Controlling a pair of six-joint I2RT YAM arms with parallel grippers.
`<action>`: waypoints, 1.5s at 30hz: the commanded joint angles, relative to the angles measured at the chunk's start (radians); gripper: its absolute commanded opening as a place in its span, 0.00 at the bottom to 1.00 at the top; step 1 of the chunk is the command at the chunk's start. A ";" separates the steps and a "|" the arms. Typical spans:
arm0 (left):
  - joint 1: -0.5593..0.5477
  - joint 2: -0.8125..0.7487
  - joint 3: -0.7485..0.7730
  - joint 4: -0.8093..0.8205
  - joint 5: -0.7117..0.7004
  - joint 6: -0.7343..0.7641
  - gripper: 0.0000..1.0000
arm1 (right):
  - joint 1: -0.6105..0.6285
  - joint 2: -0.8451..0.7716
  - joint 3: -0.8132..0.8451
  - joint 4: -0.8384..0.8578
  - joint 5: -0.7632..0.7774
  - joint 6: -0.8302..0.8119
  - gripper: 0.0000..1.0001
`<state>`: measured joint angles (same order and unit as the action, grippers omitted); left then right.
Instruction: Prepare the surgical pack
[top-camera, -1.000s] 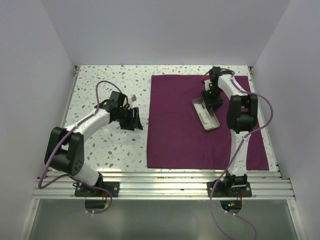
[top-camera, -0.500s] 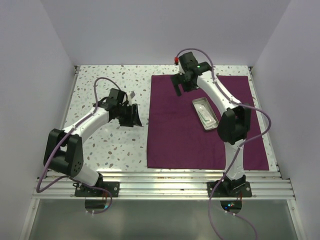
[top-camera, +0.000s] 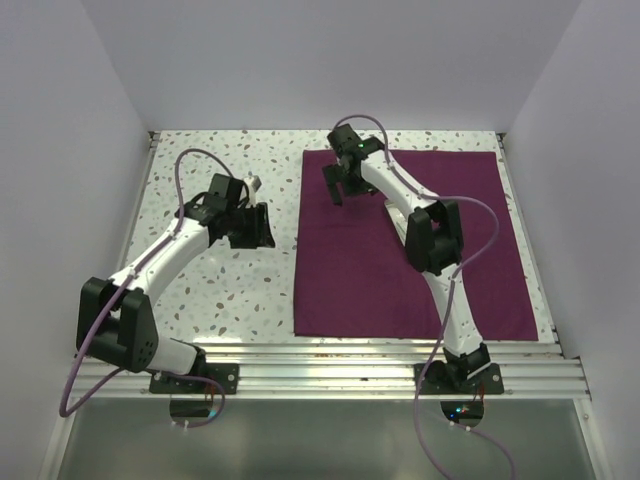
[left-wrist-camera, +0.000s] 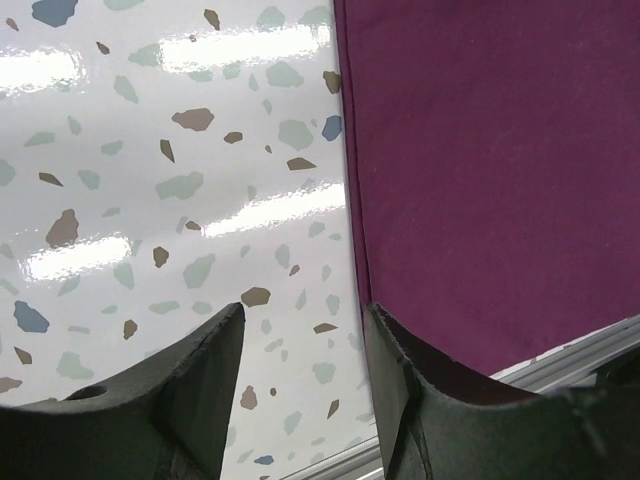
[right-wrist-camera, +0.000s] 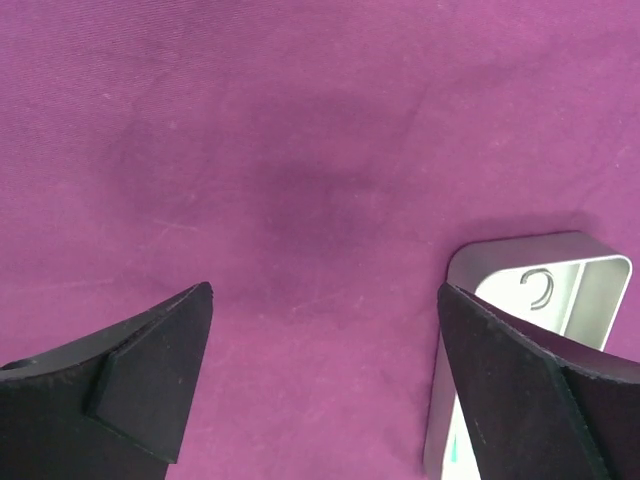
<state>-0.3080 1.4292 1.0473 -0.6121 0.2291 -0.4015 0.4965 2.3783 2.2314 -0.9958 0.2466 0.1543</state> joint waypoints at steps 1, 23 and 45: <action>0.000 -0.039 0.014 -0.012 -0.031 -0.006 0.55 | 0.037 0.019 0.011 0.035 0.054 -0.034 0.95; 0.076 -0.091 0.045 -0.090 -0.162 -0.062 0.54 | 0.304 0.184 0.019 0.105 -0.151 -0.010 0.00; 0.176 0.085 0.051 0.164 0.165 -0.094 0.37 | 0.220 -0.554 -0.631 0.158 -0.230 0.135 0.00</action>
<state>-0.0963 1.4544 1.0798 -0.5552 0.2886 -0.4892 0.8589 2.0293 1.6348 -0.8410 -0.0422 0.2039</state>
